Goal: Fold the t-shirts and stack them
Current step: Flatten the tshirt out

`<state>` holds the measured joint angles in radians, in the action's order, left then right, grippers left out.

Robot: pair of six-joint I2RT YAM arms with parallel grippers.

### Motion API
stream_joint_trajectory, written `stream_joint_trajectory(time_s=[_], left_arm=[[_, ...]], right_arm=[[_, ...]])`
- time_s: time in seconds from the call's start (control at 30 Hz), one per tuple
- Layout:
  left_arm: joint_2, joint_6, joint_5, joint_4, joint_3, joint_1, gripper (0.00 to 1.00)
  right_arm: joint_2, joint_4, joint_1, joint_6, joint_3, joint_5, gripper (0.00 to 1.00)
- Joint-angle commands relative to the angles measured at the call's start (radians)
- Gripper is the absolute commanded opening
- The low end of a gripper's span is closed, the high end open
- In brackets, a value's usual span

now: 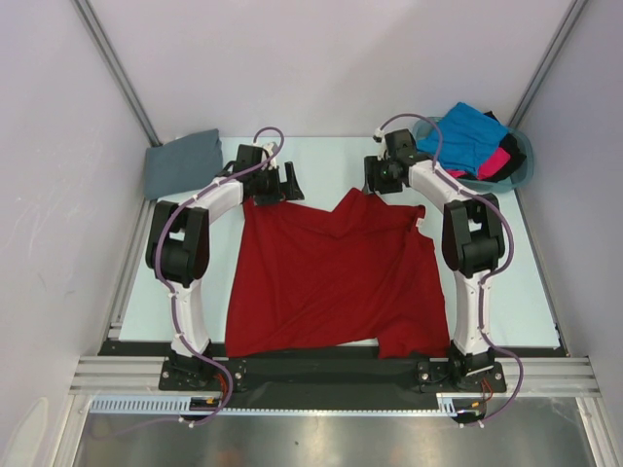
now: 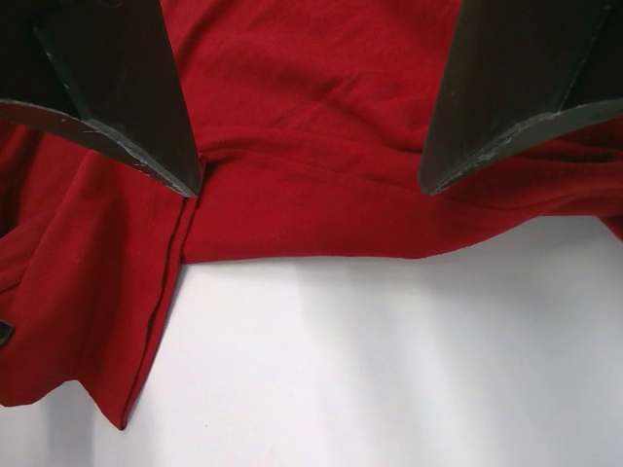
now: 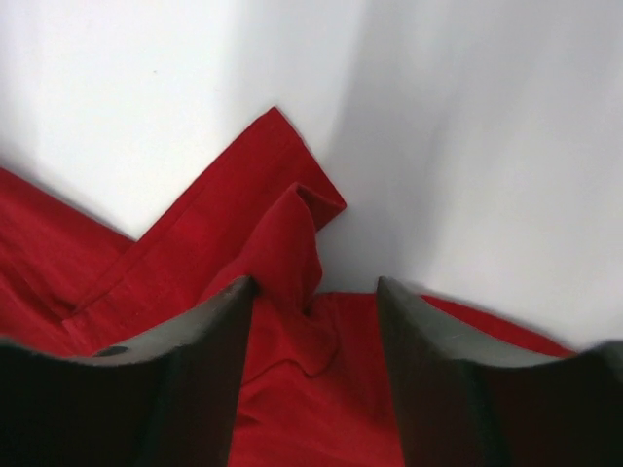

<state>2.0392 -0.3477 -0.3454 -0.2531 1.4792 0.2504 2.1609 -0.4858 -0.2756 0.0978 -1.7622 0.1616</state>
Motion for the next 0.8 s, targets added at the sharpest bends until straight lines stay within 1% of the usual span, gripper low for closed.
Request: stream_joint_trajectory(time_s=[0.0,0.03,0.07,0.1,0.13,0.17,0.23,0.33,0.53,0.67,0.77], left_arm=[[-0.01,0.009,-0.018,0.012,0.041,0.006,1.0],[-0.007,0.01,-0.018,0.014,0.041,0.006,1.0],[-0.007,0.009,-0.02,0.012,0.039,0.004,1.0],[-0.007,0.009,-0.02,0.011,0.039,0.006,1.0],[-0.008,0.009,-0.023,0.012,0.036,0.006,1.0],[-0.008,0.009,-0.026,0.011,0.036,0.006,1.0],[-0.01,0.009,-0.029,0.011,0.03,0.006,1.0],[-0.03,0.006,-0.029,0.02,0.013,0.006,1.0],[-0.072,0.003,-0.027,0.023,-0.008,0.006,1.0],[-0.106,-0.004,-0.027,0.04,-0.037,0.006,1.0],[-0.132,-0.007,-0.029,0.051,-0.068,0.004,1.0]], right_arm=[[0.013,-0.022,0.001,-0.017,-0.078,0.041,0.54],[0.014,-0.028,0.0,-0.017,-0.08,0.045,0.49],[0.011,-0.03,0.001,-0.015,-0.077,0.052,0.41],[0.01,-0.031,0.001,-0.013,-0.074,0.056,0.26],[0.001,-0.036,0.0,-0.013,-0.069,0.061,0.2],[-0.006,-0.04,-0.001,-0.012,-0.066,0.065,0.1],[-0.038,-0.033,0.001,-0.012,-0.045,0.059,0.01],[-0.09,-0.004,0.007,-0.006,0.001,0.042,0.0],[-0.268,0.039,0.019,0.0,0.081,0.003,0.0],[-0.383,0.029,0.016,0.0,0.138,-0.007,0.0],[-0.478,0.012,-0.01,0.002,0.217,-0.034,0.0]])
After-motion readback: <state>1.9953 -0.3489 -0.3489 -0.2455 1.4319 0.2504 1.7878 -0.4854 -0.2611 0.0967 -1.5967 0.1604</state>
